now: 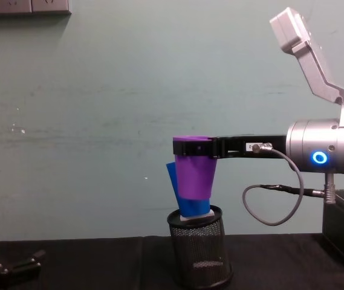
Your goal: Pick up one cup with a gripper and tap it against the other cup.
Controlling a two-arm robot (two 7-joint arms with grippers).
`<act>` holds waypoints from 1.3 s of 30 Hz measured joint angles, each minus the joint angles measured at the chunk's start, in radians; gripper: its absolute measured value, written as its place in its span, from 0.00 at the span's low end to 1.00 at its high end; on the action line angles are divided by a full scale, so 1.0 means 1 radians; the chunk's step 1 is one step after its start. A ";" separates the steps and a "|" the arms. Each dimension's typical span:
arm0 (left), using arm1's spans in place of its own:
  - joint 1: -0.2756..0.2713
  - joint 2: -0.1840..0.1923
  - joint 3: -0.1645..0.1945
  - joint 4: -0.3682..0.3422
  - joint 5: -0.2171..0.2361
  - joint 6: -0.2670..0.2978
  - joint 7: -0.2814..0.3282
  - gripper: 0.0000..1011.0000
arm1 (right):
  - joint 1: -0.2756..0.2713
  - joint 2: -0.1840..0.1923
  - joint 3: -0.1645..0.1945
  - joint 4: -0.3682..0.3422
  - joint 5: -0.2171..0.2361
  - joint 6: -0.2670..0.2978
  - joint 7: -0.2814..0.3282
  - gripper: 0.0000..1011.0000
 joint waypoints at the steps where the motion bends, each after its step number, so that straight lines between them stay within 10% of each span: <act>1: 0.000 0.000 0.000 0.000 0.000 0.000 0.000 0.99 | 0.000 0.000 -0.001 0.000 0.000 0.000 0.000 0.73; 39: 0.000 0.000 0.000 0.000 0.000 0.000 0.000 0.99 | 0.002 0.002 -0.007 -0.005 0.001 0.006 -0.005 0.73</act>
